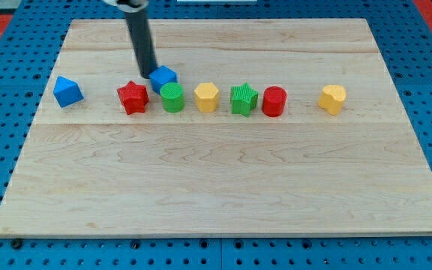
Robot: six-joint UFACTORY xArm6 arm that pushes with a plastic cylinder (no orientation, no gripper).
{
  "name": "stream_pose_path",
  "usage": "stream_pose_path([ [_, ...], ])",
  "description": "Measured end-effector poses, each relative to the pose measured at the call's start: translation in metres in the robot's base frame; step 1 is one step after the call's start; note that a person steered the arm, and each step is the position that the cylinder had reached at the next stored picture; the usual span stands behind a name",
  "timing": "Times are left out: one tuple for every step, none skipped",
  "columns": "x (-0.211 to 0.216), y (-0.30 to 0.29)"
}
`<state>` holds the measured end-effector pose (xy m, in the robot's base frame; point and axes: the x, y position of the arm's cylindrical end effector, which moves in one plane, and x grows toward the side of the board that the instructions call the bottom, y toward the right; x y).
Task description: Move the blue cube above the yellow hexagon
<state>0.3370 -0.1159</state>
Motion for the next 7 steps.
stream_pose_path([
  [0.020,-0.035],
  [0.036,0.004],
  [0.017,0.029],
  [-0.004,0.014],
  [-0.011,0.006],
  [-0.016,0.055],
  [-0.009,0.076],
])
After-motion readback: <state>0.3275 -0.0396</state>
